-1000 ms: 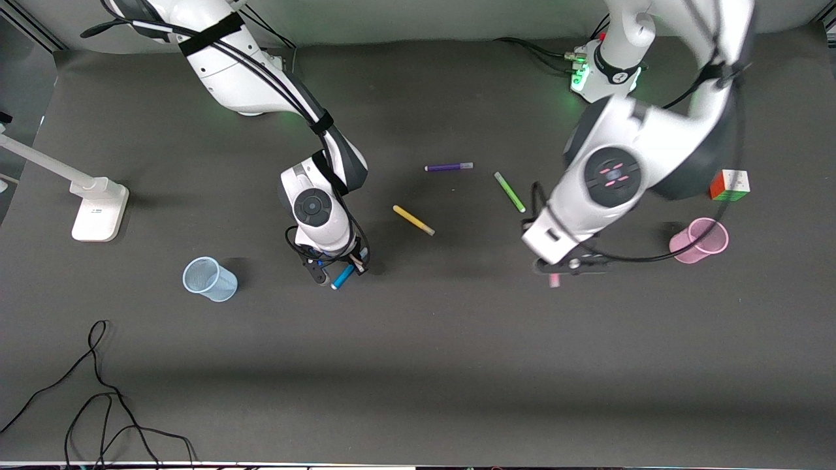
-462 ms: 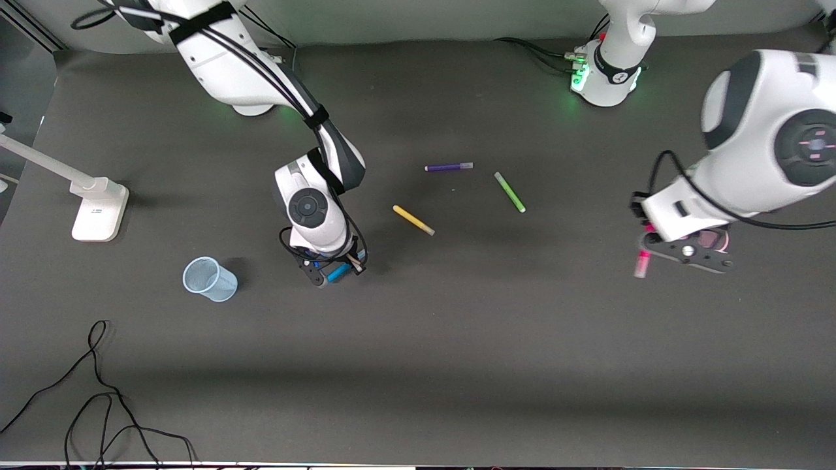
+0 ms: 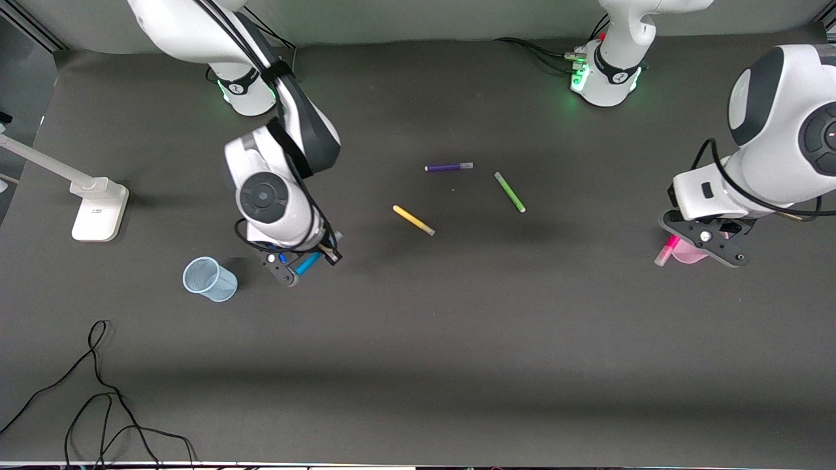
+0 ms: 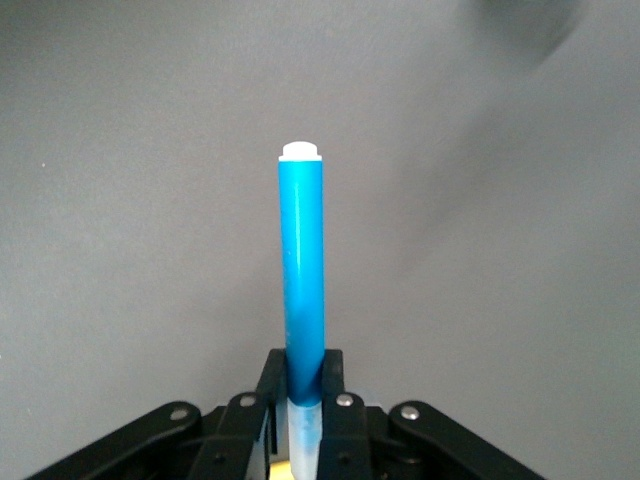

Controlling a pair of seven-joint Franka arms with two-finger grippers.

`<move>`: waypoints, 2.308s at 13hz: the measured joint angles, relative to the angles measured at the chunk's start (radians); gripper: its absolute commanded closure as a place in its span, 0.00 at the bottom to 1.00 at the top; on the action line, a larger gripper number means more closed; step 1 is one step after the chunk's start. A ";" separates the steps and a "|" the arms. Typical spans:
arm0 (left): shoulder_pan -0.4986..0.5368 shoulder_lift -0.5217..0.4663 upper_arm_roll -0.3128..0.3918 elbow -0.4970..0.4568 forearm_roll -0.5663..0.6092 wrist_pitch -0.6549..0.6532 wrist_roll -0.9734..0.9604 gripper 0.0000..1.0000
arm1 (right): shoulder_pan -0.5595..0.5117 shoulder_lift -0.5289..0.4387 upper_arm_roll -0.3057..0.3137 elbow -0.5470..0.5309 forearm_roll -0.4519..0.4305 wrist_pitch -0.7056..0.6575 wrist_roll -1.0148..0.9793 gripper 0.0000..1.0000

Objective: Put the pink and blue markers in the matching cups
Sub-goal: 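Carry the blue marker to the blue cup while the left gripper carries pink, then lower the markers into the matching cups and open both grippers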

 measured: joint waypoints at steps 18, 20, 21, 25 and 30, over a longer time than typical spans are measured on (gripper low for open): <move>0.473 0.036 0.002 -0.372 -0.555 0.448 1.319 1.00 | -0.055 -0.109 -0.564 0.023 0.135 -0.341 -1.456 0.93; 0.504 0.089 0.001 -0.375 -0.640 0.440 1.443 1.00 | -0.078 -0.065 -0.563 0.046 0.155 -0.384 -1.468 0.93; 0.519 0.118 0.001 -0.376 -0.673 0.433 1.497 1.00 | -0.082 -0.037 -0.563 0.069 0.161 -0.411 -1.469 0.93; 0.586 0.203 0.001 -0.376 -0.781 0.362 1.681 1.00 | -0.123 0.106 -0.546 0.201 0.216 -0.537 -1.475 0.93; 0.640 0.219 0.000 -0.372 -0.853 0.304 1.783 1.00 | -0.249 0.277 -0.486 0.309 0.291 -0.612 -1.513 0.94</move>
